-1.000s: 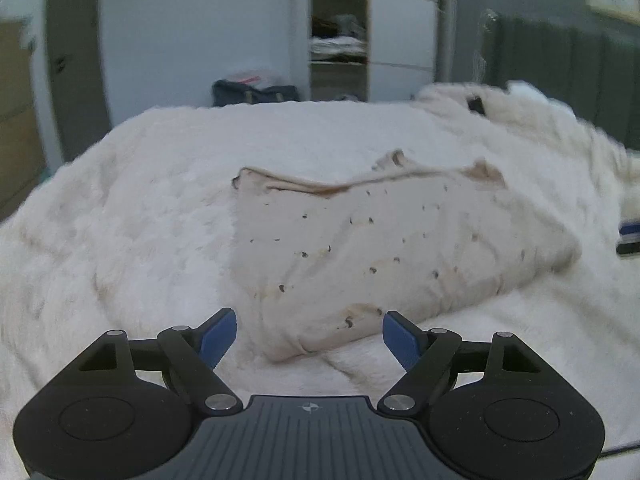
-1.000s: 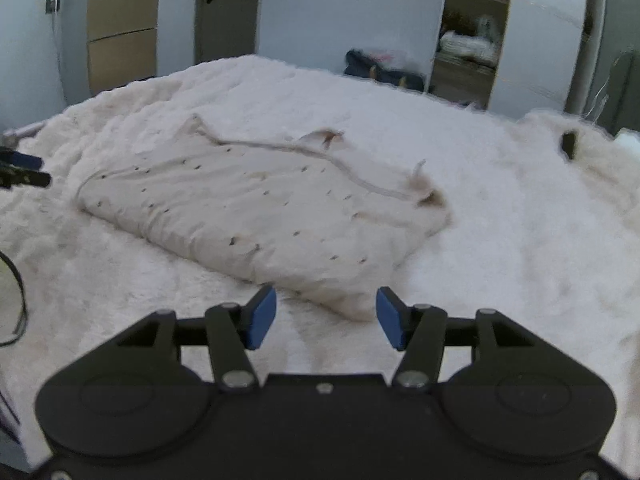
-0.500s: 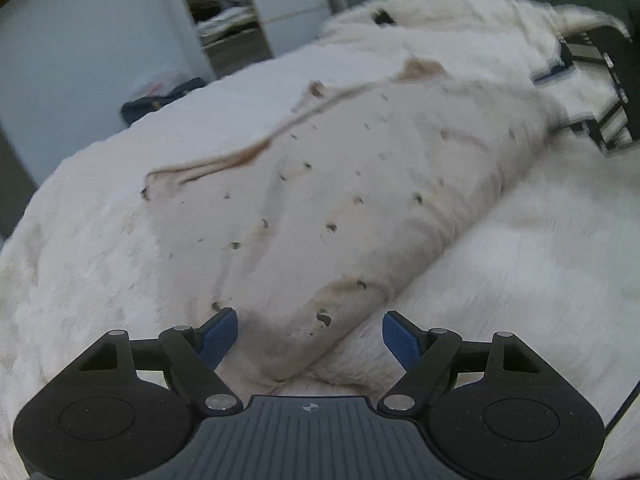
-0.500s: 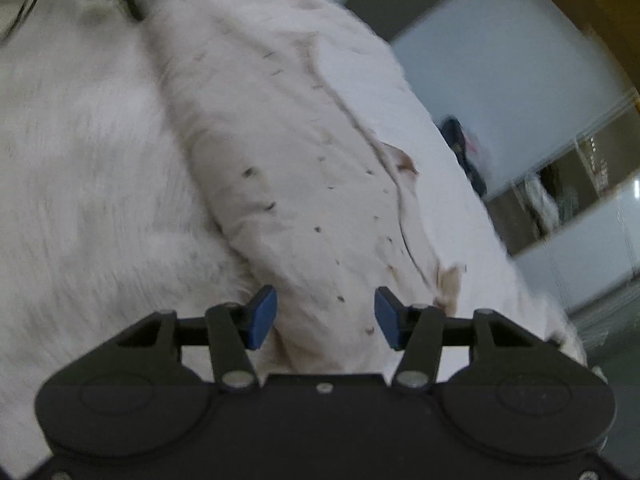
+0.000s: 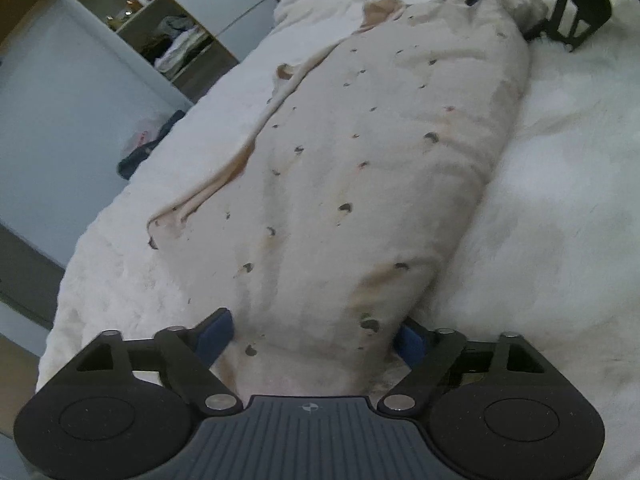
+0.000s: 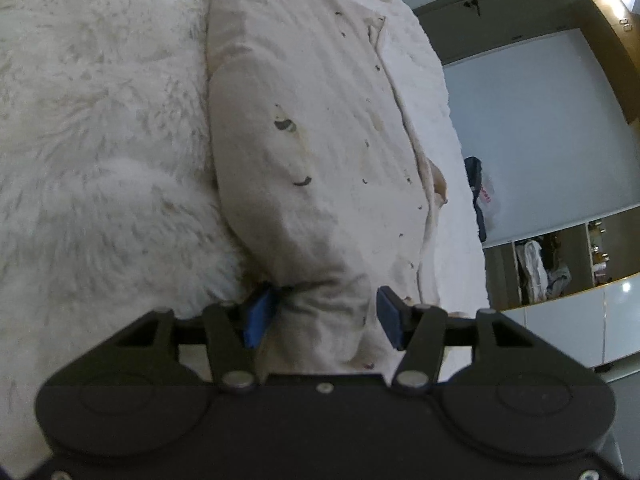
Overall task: Fold clothes
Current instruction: 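Pinch the folded shirt end with the left gripper while the right gripper pinches it, fold over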
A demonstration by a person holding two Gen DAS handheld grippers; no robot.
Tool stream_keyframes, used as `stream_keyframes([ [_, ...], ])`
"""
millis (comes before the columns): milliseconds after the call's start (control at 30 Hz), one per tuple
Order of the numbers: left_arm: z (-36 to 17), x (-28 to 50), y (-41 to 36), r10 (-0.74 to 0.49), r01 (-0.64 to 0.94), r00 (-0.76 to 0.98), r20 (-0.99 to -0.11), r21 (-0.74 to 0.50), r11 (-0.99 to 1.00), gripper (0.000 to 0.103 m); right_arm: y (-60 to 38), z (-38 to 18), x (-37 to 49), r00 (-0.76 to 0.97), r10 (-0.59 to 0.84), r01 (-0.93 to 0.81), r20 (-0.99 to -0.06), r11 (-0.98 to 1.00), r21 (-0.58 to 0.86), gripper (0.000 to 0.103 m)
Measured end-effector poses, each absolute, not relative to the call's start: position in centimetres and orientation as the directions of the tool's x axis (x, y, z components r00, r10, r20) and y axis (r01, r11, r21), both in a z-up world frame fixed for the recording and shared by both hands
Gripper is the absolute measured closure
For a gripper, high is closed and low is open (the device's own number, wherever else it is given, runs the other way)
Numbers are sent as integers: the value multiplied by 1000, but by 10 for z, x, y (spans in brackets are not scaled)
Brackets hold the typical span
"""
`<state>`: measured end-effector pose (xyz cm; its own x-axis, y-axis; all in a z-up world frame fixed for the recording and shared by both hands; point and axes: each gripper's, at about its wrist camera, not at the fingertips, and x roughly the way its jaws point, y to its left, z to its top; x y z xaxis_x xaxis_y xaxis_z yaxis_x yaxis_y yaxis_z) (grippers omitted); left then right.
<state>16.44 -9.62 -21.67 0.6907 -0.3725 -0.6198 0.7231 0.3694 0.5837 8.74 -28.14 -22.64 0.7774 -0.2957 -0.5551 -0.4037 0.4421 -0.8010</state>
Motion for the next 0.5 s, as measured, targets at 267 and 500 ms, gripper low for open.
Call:
stream_keyframes([
  [267, -184, 157, -68, -449, 701, 706, -547, 456, 548, 86, -281, -183, 63, 793, -270, -360, -546, 516, -778, 91],
  [500, -103, 118, -34, -535, 663, 738, -411, 292, 690, 88, -267, -108, 11, 834, -244, -290, -495, 571, -768, 92],
])
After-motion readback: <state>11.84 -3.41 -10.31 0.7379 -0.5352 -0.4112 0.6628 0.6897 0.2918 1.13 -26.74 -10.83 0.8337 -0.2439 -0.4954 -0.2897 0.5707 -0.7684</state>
